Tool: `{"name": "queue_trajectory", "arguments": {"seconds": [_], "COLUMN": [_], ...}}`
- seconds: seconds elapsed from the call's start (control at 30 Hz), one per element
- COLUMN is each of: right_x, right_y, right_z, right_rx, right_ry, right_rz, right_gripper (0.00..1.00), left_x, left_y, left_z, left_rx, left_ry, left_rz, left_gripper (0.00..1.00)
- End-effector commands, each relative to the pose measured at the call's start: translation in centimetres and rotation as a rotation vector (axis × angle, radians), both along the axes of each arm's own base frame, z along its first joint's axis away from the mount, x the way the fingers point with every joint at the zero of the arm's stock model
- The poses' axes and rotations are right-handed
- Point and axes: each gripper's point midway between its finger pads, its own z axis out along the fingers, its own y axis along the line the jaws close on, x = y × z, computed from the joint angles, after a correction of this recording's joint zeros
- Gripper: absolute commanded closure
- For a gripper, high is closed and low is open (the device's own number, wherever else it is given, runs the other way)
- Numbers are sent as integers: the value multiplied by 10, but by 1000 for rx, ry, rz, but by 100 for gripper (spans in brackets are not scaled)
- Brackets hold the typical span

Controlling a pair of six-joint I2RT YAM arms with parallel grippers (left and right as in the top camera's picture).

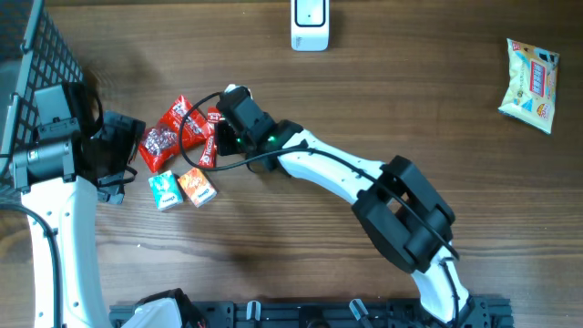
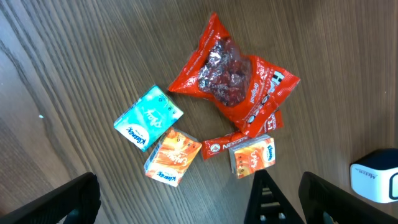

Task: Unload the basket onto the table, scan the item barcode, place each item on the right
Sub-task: 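Reach the right gripper to the orange Kleenex pack and grasp it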

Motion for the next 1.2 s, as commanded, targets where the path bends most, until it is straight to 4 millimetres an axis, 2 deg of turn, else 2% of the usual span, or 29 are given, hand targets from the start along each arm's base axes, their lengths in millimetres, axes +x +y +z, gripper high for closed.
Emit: {"name": "queue_trajectory", "arguments": {"seconds": [0.0,0.2,0.43,0.53,0.7,0.77,0.8,0.87,1.0,1.07,1.17], "right_x": [5,2,3,6,16,20,25,27,29,29,28], "right_y": [-5,-5,-3,-16,-63,-83,-99,-107,-112,-110,-98], "right_z": [-22,-42,-50,-56,-63,-57,-44,-31,-3,11,26], "right_rx": [-39,-37,-32,-98,-301,-373,-413,-420,-406,-391,-339], "right_ry": [5,50,53,42,25,18,16,10,-19,-41,-61], "right_rz": [-40,-65,-66,-99,-201,-244,-269,-270,-249,-235,-174], "right_gripper": [73,74,74,74,74,74,74,73,63,53,42], "left_x": [-1,-1,-1,-1,-1,0,0,0,-1,-1,-1], "left_y": [4,4,4,4,4,4,4,4,4,4,4], "left_z": [1,1,1,1,1,1,1,1,1,1,1], "left_rx": [17,17,17,17,17,18,17,18,17,17,17], "left_ry": [4,4,4,4,4,3,3,3,3,3,3], "left_rz": [-1,-2,-1,-1,-1,-1,-1,-1,-1,-1,-1], "left_gripper": [0,0,0,0,0,0,0,0,0,0,0]}}
